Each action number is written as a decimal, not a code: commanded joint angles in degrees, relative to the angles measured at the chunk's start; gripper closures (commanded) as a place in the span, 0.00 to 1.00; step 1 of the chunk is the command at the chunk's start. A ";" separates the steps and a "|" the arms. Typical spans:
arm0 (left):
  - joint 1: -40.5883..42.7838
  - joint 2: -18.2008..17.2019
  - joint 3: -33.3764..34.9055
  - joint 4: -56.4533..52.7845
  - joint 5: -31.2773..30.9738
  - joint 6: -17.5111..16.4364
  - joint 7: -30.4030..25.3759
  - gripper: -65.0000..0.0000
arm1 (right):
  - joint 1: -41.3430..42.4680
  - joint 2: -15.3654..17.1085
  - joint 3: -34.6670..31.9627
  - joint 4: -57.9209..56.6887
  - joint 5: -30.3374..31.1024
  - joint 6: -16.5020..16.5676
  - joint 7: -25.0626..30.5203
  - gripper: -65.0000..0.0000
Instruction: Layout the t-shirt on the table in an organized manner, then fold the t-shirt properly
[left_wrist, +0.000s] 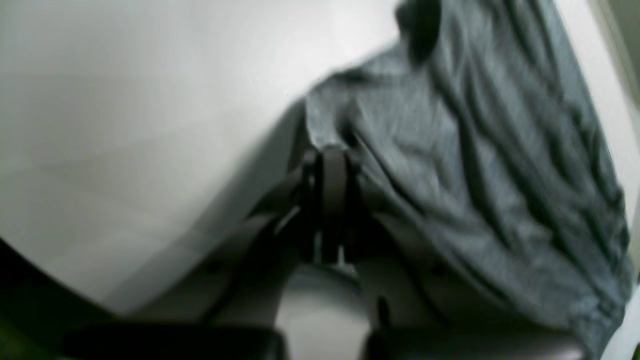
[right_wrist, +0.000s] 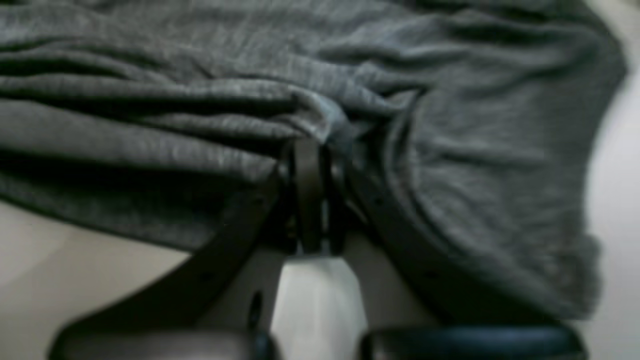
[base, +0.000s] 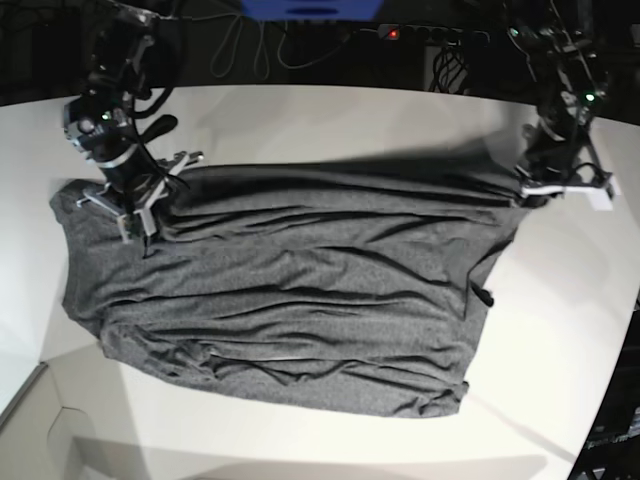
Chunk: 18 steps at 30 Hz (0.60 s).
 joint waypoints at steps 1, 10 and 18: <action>-0.36 -0.61 -0.89 1.90 -1.37 -0.32 -0.58 1.00 | -0.22 0.54 -0.04 2.89 1.03 -0.23 1.50 1.00; 0.35 -0.70 -7.13 3.22 -8.58 -0.40 -0.05 1.00 | -5.32 0.80 0.05 9.66 1.12 -0.23 1.59 1.00; 4.65 -0.70 -7.49 3.49 -11.57 -0.40 -0.40 1.00 | -9.98 0.80 0.05 11.24 1.12 -0.23 1.76 1.00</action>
